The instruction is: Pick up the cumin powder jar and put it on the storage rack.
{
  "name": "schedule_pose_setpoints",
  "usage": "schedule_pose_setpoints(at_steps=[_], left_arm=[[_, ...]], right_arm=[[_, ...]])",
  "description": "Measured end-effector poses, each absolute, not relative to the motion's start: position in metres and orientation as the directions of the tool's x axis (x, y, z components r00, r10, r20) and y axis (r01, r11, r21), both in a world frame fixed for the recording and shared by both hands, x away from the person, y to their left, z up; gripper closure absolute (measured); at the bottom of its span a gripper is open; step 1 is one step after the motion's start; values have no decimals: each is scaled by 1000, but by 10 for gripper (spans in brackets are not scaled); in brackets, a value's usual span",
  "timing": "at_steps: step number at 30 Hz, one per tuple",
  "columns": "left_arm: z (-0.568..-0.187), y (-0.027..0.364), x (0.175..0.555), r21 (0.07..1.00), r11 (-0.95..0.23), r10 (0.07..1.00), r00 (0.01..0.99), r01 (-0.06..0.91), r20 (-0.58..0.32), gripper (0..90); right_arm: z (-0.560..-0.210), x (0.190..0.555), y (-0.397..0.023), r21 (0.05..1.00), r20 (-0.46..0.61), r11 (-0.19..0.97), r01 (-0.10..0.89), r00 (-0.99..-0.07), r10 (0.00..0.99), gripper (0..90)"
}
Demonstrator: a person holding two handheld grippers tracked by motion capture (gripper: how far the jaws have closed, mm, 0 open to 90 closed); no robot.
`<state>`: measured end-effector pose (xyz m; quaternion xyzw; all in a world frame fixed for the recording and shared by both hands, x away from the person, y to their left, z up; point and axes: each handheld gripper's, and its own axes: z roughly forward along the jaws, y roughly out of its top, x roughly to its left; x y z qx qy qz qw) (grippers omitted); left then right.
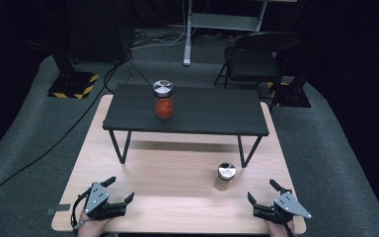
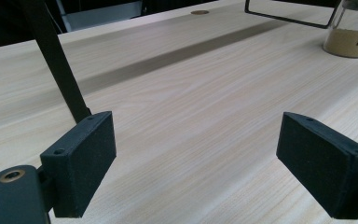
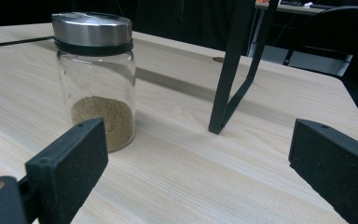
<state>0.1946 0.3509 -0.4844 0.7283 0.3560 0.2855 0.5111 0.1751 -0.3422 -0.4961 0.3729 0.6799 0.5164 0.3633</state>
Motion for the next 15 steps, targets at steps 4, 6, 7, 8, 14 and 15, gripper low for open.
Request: schedule_pose_setpoints(at_steps=[4,6,7,8,14,15], left_arm=[[-484,351,195,948,-223,811,583,228,50,116],[-484,351,195,948,-224,810,584,227,51,116],[-484,351,195,948,-224,810,584,227,51,116],[-484,351,195,947,-224,810,584,229,50,116],[-484,351,195,948,-224,810,584,227,52,116],[-484,351,195,948,-223,810,584,229,49,116]], right_arm=[[-495,176,-343,972,-112,195,131,-470,875,36],[-495,177,-343,970,-118,204,133,-475,872,37],[-494,177,-342,969,-121,207,134,-475,872,35],[-494,177,-342,969,-120,207,134,-477,871,35],[-489,182,-339,970,-97,200,138,-533,840,31],[-488,183,-337,970,-97,201,137,-540,836,32]])
